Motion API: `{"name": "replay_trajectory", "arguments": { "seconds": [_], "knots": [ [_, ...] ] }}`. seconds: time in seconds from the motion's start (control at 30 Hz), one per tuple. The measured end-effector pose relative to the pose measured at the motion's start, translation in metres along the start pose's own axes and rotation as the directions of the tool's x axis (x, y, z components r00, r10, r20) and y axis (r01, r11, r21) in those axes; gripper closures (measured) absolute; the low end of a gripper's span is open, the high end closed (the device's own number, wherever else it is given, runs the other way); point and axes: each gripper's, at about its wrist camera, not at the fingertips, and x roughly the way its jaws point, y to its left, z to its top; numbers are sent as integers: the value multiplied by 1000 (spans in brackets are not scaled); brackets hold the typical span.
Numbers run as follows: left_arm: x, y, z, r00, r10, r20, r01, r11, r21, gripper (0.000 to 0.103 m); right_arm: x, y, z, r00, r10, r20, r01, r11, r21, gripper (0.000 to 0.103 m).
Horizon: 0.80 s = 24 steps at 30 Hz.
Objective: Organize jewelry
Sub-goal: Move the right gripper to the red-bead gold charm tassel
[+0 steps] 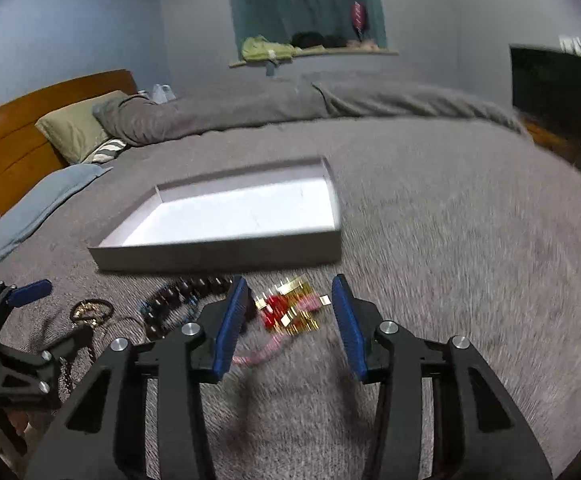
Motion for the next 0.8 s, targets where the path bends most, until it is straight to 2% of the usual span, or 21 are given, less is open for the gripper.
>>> {"name": "replay_trajectory", "arguments": {
  "seconds": [0.07,0.13,0.33,0.6,0.8],
  "knots": [
    [0,1,-1,1000,-9,-6,9,1000,-4,4,2,9,7,1000,8,-1,-8,999,-37,68],
    [1,3,-2,1000,-13,-9,12,1000,-9,4,11,16,9,1000,6,-28,-7,998,-67,79],
    [-1,12,-2,1000,-15,-5,15,999,-31,4,42,17,-4,986,-53,-159,40,996,-86,79],
    [6,27,-2,999,-14,-43,12,998,-59,4,55,12,-9,977,-63,-203,47,996,-80,79],
    [12,41,-4,997,-5,-73,-1,996,-86,5,54,7,-9,981,-35,-190,24,998,-60,83]
  ]
}}
